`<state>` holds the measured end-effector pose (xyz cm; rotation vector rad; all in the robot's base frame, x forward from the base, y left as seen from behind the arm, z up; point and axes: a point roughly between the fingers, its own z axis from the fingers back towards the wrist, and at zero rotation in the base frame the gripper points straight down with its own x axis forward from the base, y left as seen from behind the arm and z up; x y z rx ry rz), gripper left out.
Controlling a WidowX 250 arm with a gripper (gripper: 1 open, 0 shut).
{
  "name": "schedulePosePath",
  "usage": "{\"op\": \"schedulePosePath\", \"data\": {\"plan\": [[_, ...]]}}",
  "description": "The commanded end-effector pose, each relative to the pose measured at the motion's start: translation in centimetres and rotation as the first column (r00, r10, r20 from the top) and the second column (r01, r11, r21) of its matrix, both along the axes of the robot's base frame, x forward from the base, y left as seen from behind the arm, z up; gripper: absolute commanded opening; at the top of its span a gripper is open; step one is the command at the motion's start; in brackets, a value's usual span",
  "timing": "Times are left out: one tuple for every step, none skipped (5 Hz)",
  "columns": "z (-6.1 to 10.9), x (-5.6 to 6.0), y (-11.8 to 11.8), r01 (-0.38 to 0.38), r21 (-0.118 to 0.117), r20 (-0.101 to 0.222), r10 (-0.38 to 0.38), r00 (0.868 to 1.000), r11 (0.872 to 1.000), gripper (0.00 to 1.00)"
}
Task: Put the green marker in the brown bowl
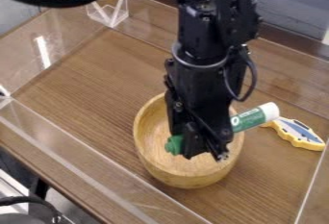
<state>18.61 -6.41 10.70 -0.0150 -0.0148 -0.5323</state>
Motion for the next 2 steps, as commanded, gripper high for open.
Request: {"op": "schedulePosePath", "data": {"plan": [[1.26,0.4,0.18,-0.021,-0.019,0.044,0.022,0.999,1.0,0.0],[1.47,0.33,0.22,-0.025,-0.024,0.045,0.026,0.999,0.999,0.0]]}}
